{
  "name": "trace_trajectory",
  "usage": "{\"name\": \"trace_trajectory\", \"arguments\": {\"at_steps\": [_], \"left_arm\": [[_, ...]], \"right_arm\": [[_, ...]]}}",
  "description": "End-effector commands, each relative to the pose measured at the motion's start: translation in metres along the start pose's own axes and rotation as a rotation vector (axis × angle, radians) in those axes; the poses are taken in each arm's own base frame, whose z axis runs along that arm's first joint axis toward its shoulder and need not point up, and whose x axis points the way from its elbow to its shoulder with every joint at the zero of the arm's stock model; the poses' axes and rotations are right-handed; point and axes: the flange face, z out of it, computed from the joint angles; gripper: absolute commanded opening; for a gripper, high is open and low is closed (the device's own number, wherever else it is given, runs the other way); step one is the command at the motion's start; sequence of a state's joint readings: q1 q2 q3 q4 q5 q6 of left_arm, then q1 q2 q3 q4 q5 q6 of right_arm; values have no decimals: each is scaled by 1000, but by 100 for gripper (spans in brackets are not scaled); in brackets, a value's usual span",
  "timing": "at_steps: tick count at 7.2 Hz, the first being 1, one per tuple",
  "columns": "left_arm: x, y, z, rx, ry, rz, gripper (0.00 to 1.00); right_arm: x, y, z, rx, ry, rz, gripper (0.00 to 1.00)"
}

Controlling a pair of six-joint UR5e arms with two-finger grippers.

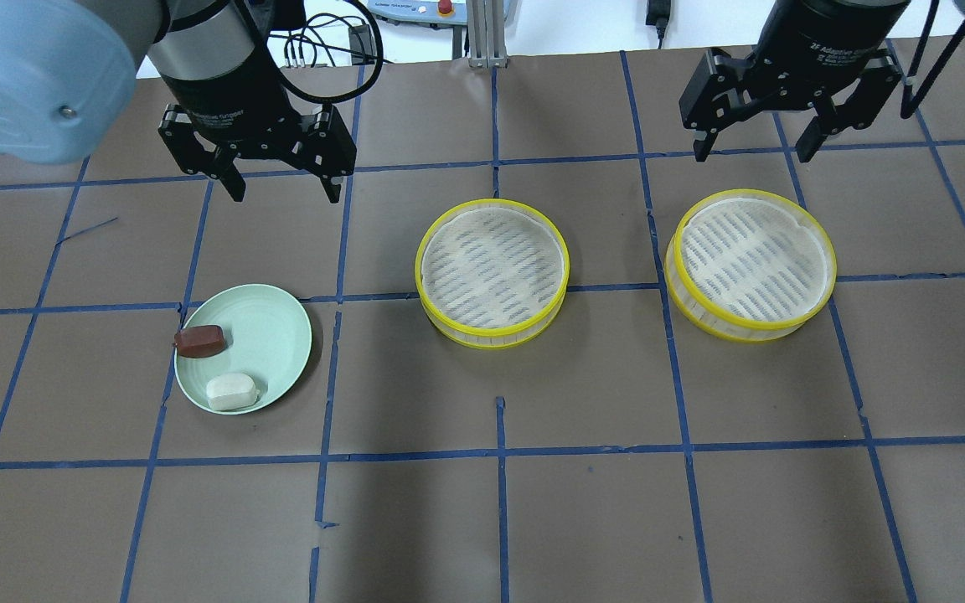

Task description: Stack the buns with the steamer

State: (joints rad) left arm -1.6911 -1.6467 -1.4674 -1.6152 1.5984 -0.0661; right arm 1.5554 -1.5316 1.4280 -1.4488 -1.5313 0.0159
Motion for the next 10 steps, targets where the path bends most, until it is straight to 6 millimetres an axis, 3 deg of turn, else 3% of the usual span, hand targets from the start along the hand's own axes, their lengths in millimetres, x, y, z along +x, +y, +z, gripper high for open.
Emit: {"name": "trace_trajectory", "arguments": {"at_steps": [1, 3, 4, 6, 7, 8, 9, 10], "left_arm": [[-2, 1, 3, 6, -3, 33, 100], [-11, 0, 8, -5, -9, 62, 100], [-22, 0, 19, -32, -10, 57, 100], [-88, -5, 72, -129, 17, 102, 100], [-117, -4, 116, -178, 39, 101, 93], [-136, 3, 158, -217, 54, 114, 94], [-146, 11, 206, -266, 61, 99, 94], [-146, 15, 242, -331, 76, 98, 94]], "right_arm": [[2, 0, 0, 2, 27, -4, 100], [2, -1, 4, -15, 21, -6, 100], [5, -3, 5, -14, 18, -17, 100], [23, -14, 21, 15, 32, -71, 99], [56, -30, 48, -31, 41, -56, 99], [108, -57, 76, -43, 67, -15, 98], [144, -80, 101, -39, 66, -13, 97], [163, -97, 123, -39, 66, -22, 96]]}}
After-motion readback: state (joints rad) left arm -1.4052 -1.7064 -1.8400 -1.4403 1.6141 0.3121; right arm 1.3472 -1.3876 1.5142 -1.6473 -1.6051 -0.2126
